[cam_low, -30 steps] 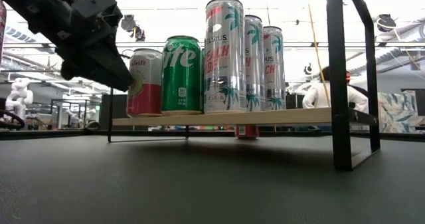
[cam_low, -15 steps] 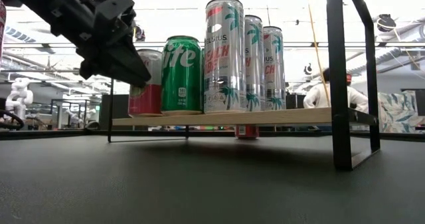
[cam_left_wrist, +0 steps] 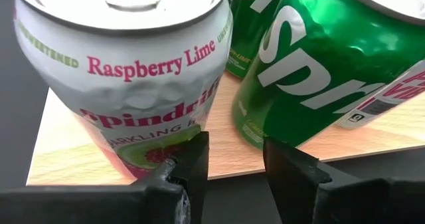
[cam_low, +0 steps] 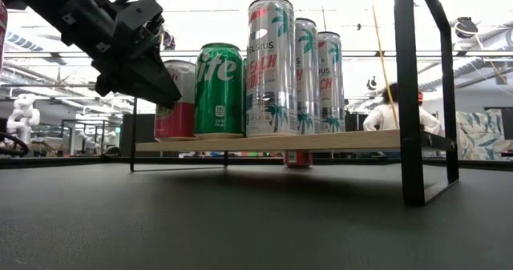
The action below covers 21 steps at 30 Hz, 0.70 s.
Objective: Place canned beverage on shelf
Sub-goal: Put the white and pink soda can aligned with the other white and pink soda cans, then put the top red soda can on the shelf
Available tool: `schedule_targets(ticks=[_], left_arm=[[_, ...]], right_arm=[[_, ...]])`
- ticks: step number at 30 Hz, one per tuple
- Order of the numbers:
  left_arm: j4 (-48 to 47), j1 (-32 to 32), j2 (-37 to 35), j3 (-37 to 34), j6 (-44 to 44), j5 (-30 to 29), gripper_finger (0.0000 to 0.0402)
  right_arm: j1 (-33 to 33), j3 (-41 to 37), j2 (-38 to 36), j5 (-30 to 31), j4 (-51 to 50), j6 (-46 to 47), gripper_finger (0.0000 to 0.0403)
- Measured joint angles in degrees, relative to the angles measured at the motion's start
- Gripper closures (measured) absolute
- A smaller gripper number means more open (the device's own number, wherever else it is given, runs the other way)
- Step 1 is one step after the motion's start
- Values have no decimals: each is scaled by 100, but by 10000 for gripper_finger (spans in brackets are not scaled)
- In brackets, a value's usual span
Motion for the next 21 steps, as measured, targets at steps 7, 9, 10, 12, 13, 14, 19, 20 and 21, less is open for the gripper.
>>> schedule_targets(ticks=[7,9,10,12,13,14,19,20,21], left_arm=[[-12,0,0,0,-5,2,254],[-12,0,0,0,-18,53,254],[-12,-6,0,0,-23,120,254],[-14,-41,-21,0,-127,355,254],[-17,-62,-47,0,-175,493,254],[-10,-87,-77,2,-255,624,254],[-401,-249,-419,106,-925,926,287],[-483,-291,-519,169,-926,926,300],[-570,-322,-644,228,-895,925,313]], right_arm=[[0,0,0,0,0,6,46],[0,0,0,0,0,-5,46],[0,0,0,0,0,-5,46],[0,0,0,0,0,-5,46],[2,0,0,0,0,-5,46],[1,0,0,-2,0,-5,46],[0,0,0,-63,-2,47,46],[-1,0,0,-127,-2,48,46],[-18,0,0,-169,-9,50,46]])
